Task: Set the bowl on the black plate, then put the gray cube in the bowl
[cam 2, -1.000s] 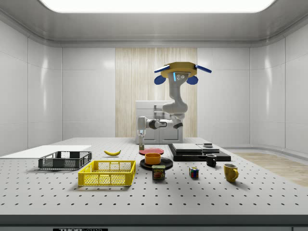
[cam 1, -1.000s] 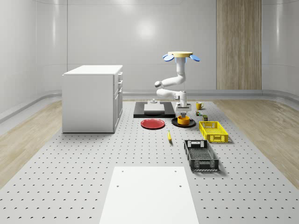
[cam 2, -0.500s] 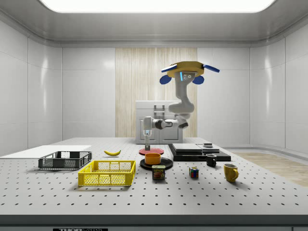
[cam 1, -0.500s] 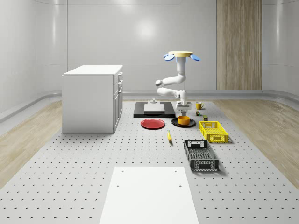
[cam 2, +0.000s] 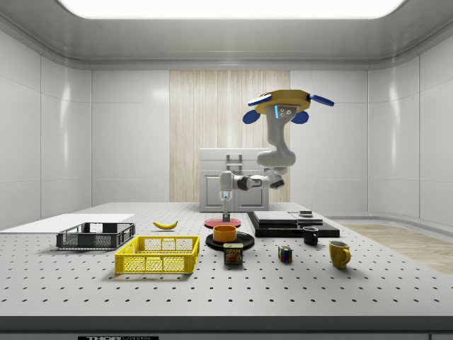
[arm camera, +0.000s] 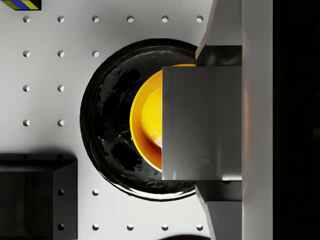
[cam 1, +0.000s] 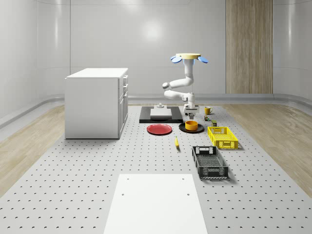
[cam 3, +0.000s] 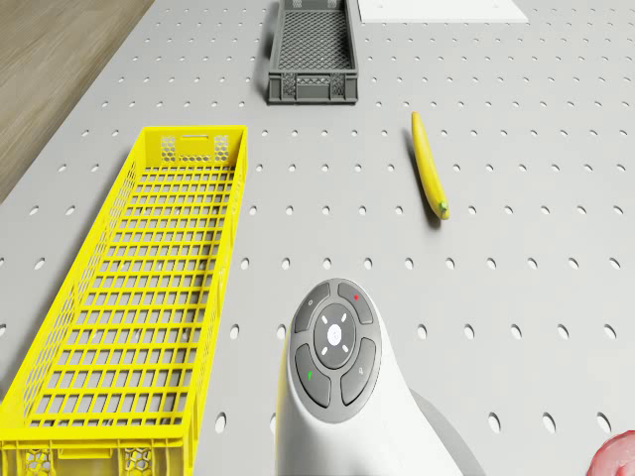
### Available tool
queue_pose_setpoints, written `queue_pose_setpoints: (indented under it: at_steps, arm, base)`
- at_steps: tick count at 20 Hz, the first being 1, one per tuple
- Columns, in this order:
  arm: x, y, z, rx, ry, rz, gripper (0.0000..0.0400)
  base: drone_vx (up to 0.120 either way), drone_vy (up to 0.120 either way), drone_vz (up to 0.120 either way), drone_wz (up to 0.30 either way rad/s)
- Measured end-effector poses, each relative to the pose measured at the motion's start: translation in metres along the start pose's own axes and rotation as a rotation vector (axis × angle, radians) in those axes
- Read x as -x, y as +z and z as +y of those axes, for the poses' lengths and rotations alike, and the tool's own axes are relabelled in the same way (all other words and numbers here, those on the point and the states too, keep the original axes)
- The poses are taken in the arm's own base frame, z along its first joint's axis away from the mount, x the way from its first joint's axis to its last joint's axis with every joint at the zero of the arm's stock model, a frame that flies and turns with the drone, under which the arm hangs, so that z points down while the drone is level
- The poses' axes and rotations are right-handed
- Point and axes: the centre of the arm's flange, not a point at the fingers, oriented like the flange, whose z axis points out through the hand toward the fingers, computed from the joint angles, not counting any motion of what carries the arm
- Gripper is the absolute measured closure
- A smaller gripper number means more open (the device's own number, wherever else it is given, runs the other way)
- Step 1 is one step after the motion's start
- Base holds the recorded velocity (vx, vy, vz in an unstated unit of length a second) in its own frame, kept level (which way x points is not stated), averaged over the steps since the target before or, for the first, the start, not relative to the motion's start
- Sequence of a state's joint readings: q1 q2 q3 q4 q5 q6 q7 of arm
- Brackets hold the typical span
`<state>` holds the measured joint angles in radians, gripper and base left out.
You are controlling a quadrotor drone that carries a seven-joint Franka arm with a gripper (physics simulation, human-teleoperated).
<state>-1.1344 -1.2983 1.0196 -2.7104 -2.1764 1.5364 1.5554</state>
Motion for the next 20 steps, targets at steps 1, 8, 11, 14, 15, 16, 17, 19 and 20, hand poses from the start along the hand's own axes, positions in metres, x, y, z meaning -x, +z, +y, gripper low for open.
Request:
queue_pose_setpoints:
  at_steps: [1, 8, 11, 14, 15, 16, 17, 19, 20]
  arm:
    - [0.0, 0.0, 0.0, 0.0, 0.0, 0.0, 0.015]
    - [0.0, 0.011, 0.0, 0.0, 0.0, 0.0, 0.015]
    - [0.0, 0.024, 0.0, 0.0, 0.0, 0.0, 0.015]
    - [0.0, 0.038, 0.0, 0.0, 0.0, 0.0, 0.015]
    - [0.0, 0.042, 0.0, 0.0, 0.0, 0.0, 0.015]
    - [-0.001, 0.045, -0.001, 0.0, 0.0, 0.0, 0.015]
    - [-0.003, 0.048, -0.002, 0.0, 0.0, 0.0, 0.015]
    - [-0.007, 0.053, -0.006, 0.0, 0.0, 0.0, 0.015]
    - [-0.009, 0.054, -0.008, 0.0, 0.0, 0.0, 0.015]
  base:
    - [-0.12, 0.0, 0.0, 0.0]
    - [-0.04, 0.0, 0.0, 0.0]
    - [0.0, 0.0, 0.0, 0.0]
    - [0.0, 0.0, 0.0, 0.0]
    - [0.0, 0.0, 0.0, 0.0]
    - [0.0, 0.0, 0.0, 0.0]
    - [0.0, 0.0, 0.0, 0.0]
    - [0.0, 0.0, 0.0, 0.0]
    - [0.0, 0.0, 0.0, 0.0]
